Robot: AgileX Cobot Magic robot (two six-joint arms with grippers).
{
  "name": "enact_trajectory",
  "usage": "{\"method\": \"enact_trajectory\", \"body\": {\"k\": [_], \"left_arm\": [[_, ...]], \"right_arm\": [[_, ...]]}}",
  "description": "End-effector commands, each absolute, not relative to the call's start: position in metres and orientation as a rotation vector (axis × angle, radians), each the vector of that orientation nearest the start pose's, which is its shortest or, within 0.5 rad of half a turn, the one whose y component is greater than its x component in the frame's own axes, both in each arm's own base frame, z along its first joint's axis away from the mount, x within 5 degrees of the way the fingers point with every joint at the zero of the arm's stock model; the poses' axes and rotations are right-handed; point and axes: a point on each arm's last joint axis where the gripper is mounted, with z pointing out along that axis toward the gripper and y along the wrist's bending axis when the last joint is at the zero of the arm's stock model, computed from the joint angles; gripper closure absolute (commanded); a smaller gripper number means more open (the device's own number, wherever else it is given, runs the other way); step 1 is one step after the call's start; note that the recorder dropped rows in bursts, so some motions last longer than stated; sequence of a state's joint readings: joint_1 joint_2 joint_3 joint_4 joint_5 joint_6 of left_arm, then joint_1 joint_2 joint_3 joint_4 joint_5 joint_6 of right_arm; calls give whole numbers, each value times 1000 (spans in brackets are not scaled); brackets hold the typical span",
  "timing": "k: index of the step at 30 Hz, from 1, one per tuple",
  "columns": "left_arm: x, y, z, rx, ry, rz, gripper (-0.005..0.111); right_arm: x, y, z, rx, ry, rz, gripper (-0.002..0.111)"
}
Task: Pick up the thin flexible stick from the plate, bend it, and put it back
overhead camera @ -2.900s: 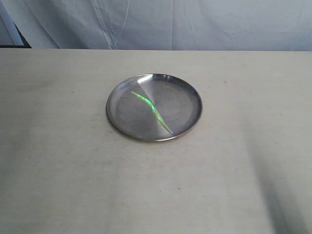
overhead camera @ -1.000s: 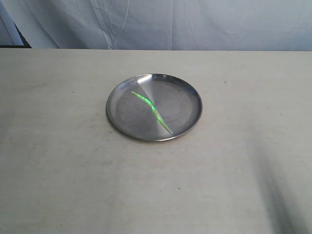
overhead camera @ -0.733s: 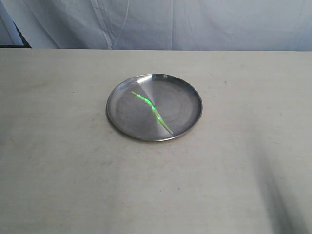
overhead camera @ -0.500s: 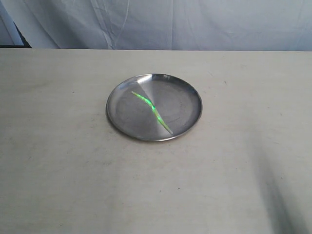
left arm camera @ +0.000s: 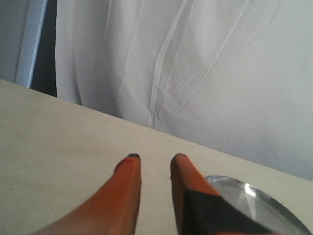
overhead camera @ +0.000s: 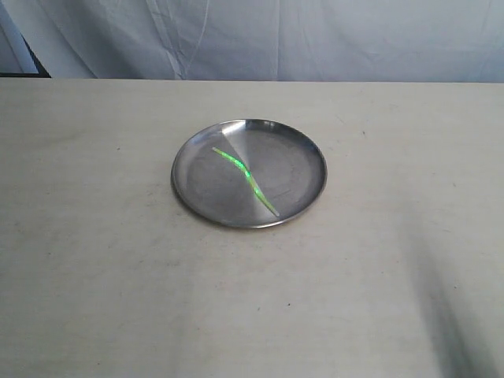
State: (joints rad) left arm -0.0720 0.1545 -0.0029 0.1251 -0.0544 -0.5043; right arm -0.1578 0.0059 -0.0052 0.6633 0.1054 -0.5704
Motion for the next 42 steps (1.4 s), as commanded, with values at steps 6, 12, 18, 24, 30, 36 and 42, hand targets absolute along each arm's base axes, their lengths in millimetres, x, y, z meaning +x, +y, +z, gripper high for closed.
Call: {"method": "enact_trajectory", "body": {"k": [6, 12, 18, 24, 30, 36, 42], "left_arm": [[69, -5, 208, -184, 1584, -300, 83], [69, -5, 208, -167, 1585, -285, 83], [69, -5, 208, -167, 1585, -285, 83], [69, -5, 208, -167, 1585, -285, 83], [69, -5, 208, -167, 1585, -285, 83], [69, -5, 208, -167, 1585, -285, 83], [69, -5, 208, -167, 1585, -285, 83]], "right_arm": [[56, -4, 206, 150, 1557, -10, 108], [56, -4, 206, 150, 1557, -10, 108], [56, -4, 206, 153, 1551, -14, 108], [56, -4, 206, 153, 1551, -14, 108], [56, -4, 206, 153, 1551, -14, 108], [56, -4, 206, 153, 1551, -14, 108], [56, -4, 206, 153, 1551, -14, 108]]}}
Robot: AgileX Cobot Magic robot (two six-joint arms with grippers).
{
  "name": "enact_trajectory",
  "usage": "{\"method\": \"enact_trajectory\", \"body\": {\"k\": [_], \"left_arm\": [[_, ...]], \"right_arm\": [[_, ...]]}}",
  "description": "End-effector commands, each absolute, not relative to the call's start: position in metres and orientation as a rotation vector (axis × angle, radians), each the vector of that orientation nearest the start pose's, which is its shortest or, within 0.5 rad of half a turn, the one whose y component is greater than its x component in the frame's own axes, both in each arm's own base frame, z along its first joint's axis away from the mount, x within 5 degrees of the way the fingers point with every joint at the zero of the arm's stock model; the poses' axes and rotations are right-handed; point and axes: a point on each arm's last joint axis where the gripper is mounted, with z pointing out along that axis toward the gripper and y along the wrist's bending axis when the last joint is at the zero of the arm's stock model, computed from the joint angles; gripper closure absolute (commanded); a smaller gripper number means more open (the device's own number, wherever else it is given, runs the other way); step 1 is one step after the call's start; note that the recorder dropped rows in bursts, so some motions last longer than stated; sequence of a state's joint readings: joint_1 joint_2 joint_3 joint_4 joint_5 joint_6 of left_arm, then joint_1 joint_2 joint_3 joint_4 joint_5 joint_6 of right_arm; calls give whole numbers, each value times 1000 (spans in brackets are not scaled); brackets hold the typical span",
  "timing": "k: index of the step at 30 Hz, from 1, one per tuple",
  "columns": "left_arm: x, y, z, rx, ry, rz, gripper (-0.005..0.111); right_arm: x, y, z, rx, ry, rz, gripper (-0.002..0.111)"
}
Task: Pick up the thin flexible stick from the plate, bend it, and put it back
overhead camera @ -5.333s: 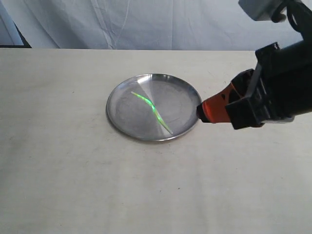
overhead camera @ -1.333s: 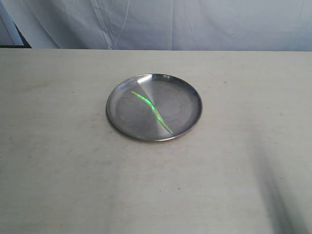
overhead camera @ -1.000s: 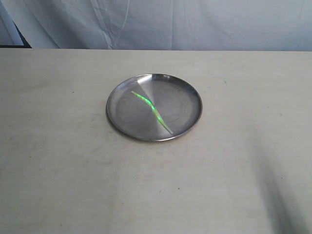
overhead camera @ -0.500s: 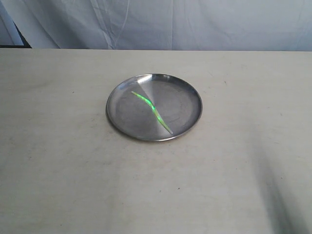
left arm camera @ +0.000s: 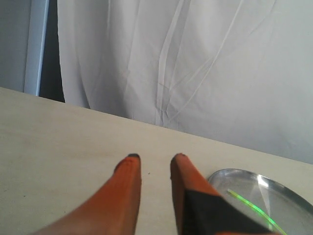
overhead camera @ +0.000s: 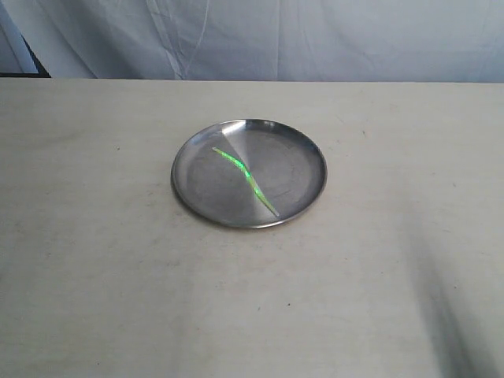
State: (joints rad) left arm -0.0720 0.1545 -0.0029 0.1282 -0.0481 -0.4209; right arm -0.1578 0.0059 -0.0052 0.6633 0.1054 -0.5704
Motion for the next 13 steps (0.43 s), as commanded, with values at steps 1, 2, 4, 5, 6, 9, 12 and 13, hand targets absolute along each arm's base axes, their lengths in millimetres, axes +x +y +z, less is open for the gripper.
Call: {"method": "enact_trajectory", "body": {"k": [1, 2, 4, 5, 6, 9, 12, 13], "left_arm": [[69, -5, 208, -167, 1585, -285, 83], [69, -5, 208, -167, 1585, -285, 83], [69, -5, 208, -167, 1585, -285, 83], [69, -5, 208, -167, 1585, -285, 83], [69, -5, 208, -167, 1585, -285, 83], [69, -5, 208, -167, 1585, -285, 83], [69, -5, 208, -167, 1585, -285, 83], [69, -5, 208, -167, 1585, -285, 83]], "right_arm": [[56, -4, 206, 151, 1556, -11, 108], [56, -3, 206, 150, 1558, -10, 108], [56, -4, 206, 151, 1556, -11, 108], [56, -4, 206, 151, 1556, -11, 108], [56, -4, 206, 151, 1556, -11, 108], [56, -4, 206, 151, 1556, -11, 108], [56, -4, 206, 151, 1556, -11, 108], [56, -4, 206, 151, 1556, -11, 108]]}}
